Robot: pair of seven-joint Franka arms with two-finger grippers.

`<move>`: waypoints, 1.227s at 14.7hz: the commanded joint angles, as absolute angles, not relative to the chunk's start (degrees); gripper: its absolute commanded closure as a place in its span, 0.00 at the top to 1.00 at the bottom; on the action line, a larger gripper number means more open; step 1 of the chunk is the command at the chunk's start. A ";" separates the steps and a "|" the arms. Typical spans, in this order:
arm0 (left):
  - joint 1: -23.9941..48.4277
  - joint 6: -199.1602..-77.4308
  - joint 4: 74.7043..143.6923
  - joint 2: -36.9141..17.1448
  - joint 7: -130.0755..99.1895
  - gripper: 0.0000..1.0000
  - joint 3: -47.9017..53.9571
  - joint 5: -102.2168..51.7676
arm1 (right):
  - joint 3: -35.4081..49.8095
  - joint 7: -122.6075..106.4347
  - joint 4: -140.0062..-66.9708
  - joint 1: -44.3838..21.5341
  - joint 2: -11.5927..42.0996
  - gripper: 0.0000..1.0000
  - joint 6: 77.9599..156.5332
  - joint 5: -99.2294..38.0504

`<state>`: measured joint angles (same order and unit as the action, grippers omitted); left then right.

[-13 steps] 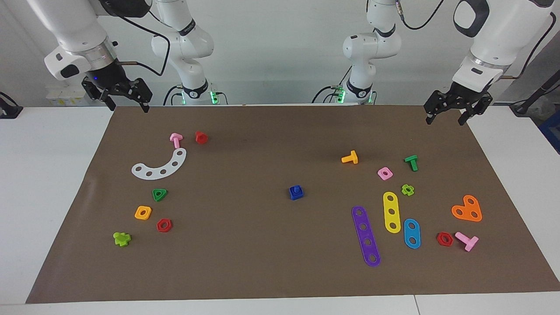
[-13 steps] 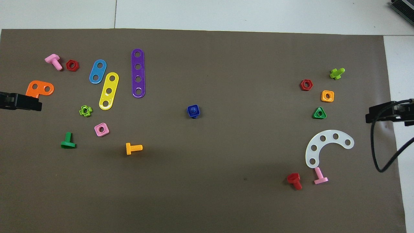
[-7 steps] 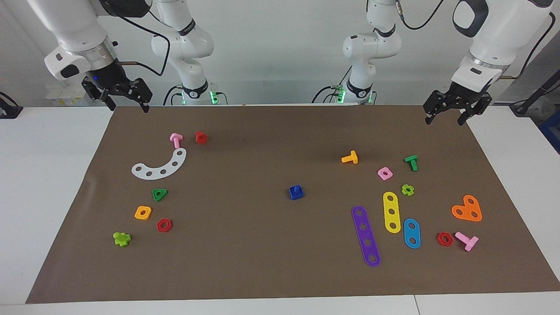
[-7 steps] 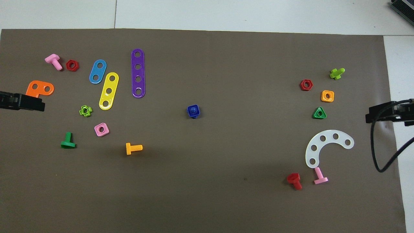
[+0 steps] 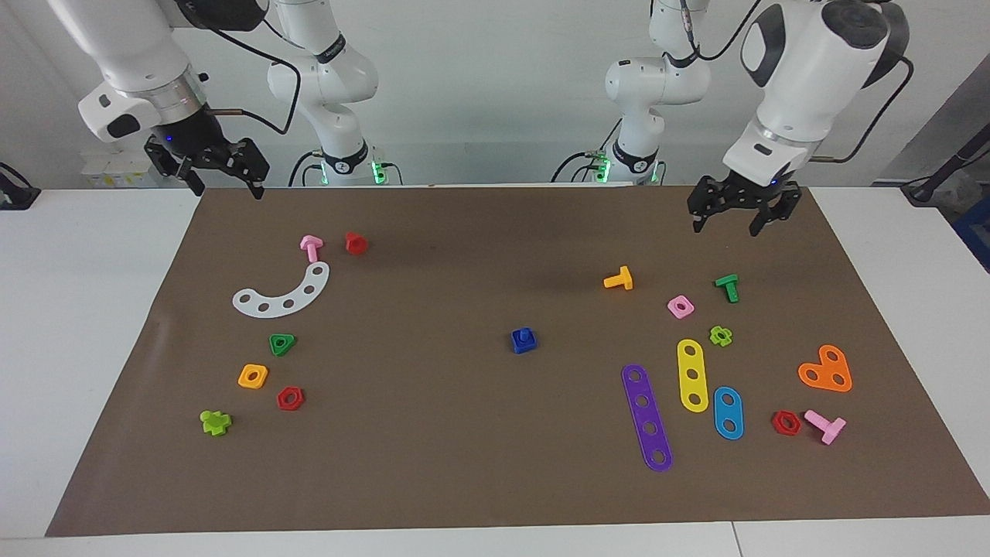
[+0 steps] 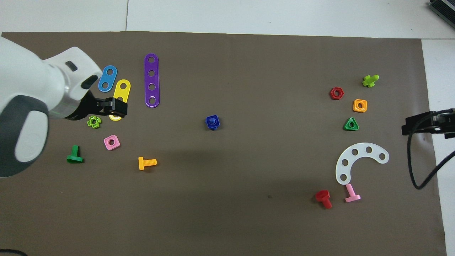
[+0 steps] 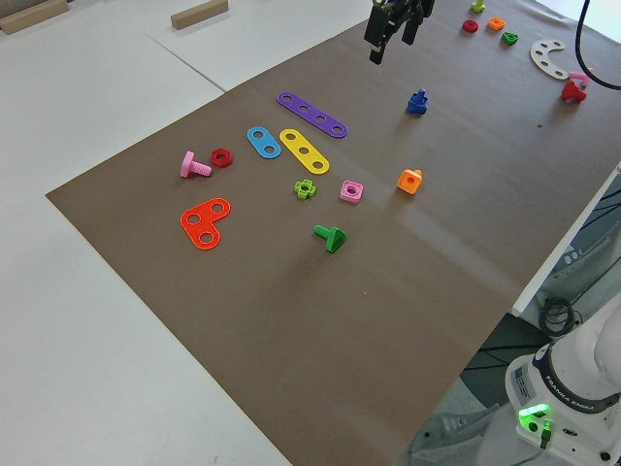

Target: Unscrew and place screws in storage area

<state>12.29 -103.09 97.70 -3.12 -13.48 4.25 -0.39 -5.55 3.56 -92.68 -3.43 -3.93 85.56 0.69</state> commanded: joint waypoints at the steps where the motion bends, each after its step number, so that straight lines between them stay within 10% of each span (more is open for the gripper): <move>1: 17.38 -109.05 96.86 -8.24 -22.38 1.00 3.34 -0.61 | -5.36 4.48 -93.34 -3.34 -4.48 1.00 85.34 -0.09; 12: 28.83 -127.68 92.02 -26.79 -39.28 0.98 2.90 0.43 | -5.36 4.39 -93.43 -3.25 -4.57 1.00 85.34 -0.09; 18: 29.70 -135.43 95.35 -28.48 -39.02 0.86 2.90 1.84 | -5.36 4.22 -93.52 -3.25 -4.57 1.00 85.25 -0.09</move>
<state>28.35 -133.10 94.10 -28.66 -38.25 3.97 0.14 -5.55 3.56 -92.77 -3.43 -3.93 85.56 0.69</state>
